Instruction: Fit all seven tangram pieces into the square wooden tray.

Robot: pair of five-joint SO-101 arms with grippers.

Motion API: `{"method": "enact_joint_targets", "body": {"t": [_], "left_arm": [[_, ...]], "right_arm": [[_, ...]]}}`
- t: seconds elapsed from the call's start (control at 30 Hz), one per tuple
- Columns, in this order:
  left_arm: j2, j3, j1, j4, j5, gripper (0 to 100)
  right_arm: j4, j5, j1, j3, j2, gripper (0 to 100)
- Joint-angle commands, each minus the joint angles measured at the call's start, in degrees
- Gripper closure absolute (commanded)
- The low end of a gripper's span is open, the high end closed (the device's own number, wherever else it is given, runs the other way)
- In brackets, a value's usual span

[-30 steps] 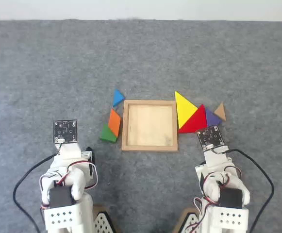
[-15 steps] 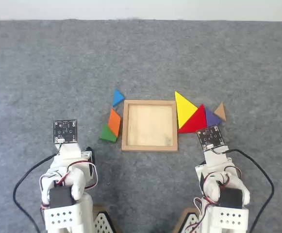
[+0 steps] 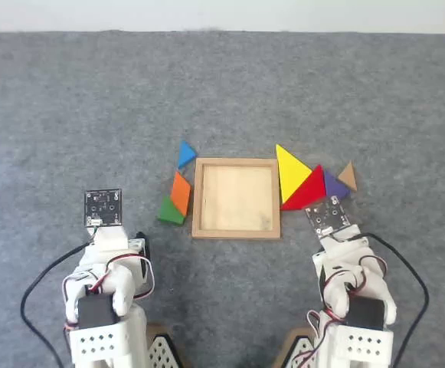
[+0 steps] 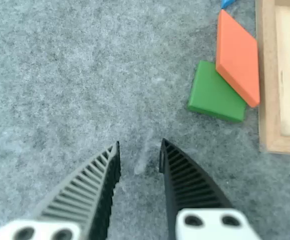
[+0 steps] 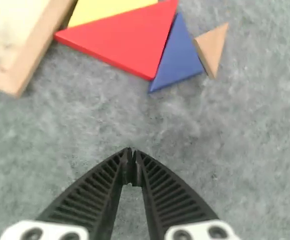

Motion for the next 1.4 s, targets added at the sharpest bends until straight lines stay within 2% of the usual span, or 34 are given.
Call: {"method": "enact_joint_targets", "body": {"t": [0.0,0.23,0.43,0.6,0.83,0.9,1.0,1.13,1.23,1.37], "left_arm": [[-1.2,-0.7,-0.2,0.3,0.6,87],[-1.2,-0.7,-0.2,0.3,0.6,87],[-1.2,-0.7,-0.2,0.3,0.6,87],[-1.2,-0.7,-0.2,0.3,0.6,87],[-1.2,-0.7,-0.2,0.3,0.6,87],[-1.2,-0.7,-0.2,0.3,0.6,87],[-1.2,-0.7,-0.2,0.3,0.6,87],[-1.2,-0.7,-0.2,0.3,0.6,87],[-1.2,-0.7,-0.2,0.3,0.6,87],[-1.2,-0.7,-0.2,0.3,0.6,87]], "right_arm": [[-1.1,-2.4,0.4,-6.9,-0.6,98.9],[3.1,-5.4,0.4,-15.7,4.6,93.3],[-0.2,-5.8,0.4,-30.2,27.1,93.3],[-0.2,-16.7,-1.5,-49.3,55.1,93.3],[-1.1,-36.9,-13.4,-69.3,88.0,92.9],[-1.0,-40.5,-15.4,-73.8,95.7,92.8],[-1.7,-44.2,-16.3,-78.9,105.7,90.8],[-5.6,-47.4,-16.7,-81.9,115.1,80.4],[-6.5,-47.4,-16.7,-82.1,117.6,76.4],[-6.1,-47.6,-15.2,-81.8,117.8,76.4]]}}
